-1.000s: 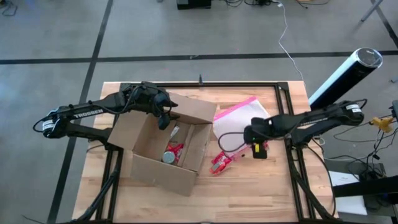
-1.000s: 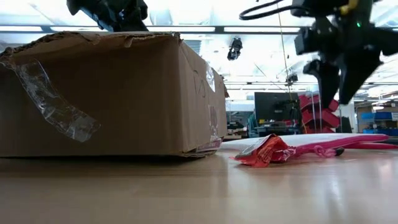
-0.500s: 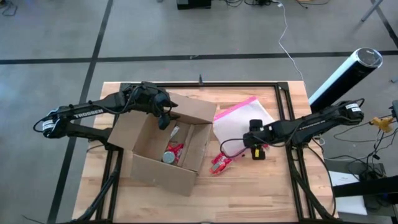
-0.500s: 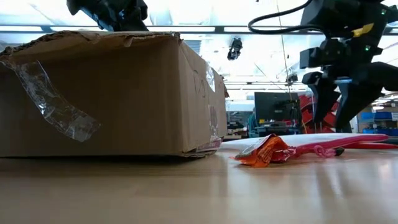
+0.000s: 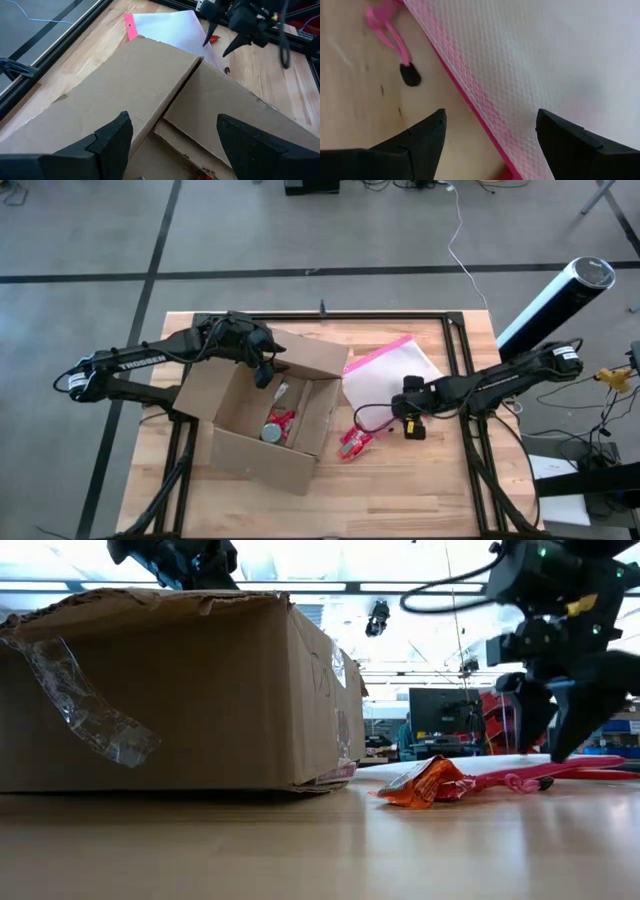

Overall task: Unpack boxes
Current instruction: Open the zip bag

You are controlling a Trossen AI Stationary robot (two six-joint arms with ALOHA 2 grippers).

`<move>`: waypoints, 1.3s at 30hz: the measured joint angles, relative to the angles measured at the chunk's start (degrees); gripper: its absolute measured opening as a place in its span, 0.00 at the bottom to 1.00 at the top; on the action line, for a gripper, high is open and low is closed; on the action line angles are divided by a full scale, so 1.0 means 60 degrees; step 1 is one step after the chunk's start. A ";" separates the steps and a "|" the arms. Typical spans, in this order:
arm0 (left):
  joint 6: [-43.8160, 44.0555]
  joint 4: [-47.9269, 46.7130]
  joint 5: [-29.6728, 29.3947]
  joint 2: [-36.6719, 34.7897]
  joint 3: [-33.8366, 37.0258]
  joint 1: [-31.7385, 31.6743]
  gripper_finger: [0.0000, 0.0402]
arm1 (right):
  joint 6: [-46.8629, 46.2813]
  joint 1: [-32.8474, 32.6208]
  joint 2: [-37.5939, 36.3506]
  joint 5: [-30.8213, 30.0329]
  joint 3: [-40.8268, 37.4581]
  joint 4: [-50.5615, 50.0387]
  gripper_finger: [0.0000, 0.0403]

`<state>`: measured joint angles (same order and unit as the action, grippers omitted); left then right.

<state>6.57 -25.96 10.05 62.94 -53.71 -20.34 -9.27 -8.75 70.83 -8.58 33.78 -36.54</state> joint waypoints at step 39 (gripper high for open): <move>0.0171 -0.0028 0.0006 0.0000 0.0020 0.0004 0.68 | -0.1146 0.0001 0.1351 -0.1199 0.3141 -0.2357 0.00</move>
<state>7.60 -26.12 10.09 62.94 -53.59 -20.32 -16.15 -8.75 78.94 -15.78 52.63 -50.68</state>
